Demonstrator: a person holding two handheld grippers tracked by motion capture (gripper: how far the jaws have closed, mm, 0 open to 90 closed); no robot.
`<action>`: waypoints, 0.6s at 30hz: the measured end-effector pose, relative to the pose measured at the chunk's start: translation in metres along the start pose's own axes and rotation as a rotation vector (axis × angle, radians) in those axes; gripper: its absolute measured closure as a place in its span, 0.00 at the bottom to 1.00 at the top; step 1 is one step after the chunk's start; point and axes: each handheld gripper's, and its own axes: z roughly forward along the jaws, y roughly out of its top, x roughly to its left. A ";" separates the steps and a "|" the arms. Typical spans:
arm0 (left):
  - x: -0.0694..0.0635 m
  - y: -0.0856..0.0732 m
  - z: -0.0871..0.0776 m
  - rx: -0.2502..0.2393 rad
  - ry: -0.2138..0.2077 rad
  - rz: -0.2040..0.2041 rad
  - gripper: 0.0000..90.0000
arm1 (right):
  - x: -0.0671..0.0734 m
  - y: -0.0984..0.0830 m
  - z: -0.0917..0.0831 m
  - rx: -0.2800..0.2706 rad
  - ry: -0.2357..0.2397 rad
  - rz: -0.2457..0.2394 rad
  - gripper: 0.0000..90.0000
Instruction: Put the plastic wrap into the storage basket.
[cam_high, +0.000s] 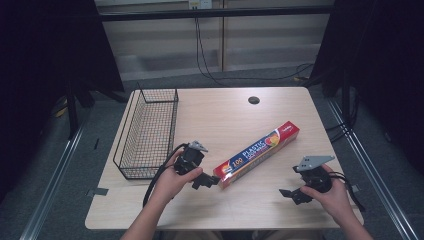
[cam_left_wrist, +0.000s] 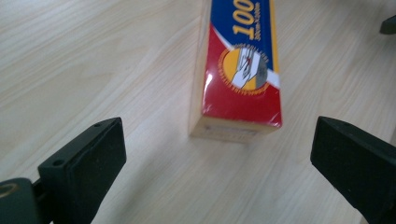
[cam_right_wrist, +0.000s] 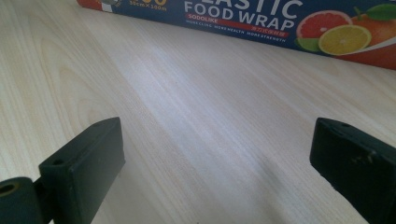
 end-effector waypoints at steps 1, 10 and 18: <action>-0.001 0.003 0.001 0.001 0.000 0.004 0.04 | 0.000 0.000 0.000 0.003 0.002 0.002 0.03; -0.008 0.035 0.012 -0.003 -0.044 -0.032 0.03 | -0.001 -0.002 -0.003 -0.020 0.006 0.007 0.03; -0.010 0.058 0.027 0.003 -0.054 -0.038 0.04 | -0.001 -0.001 -0.004 -0.027 0.002 0.008 0.03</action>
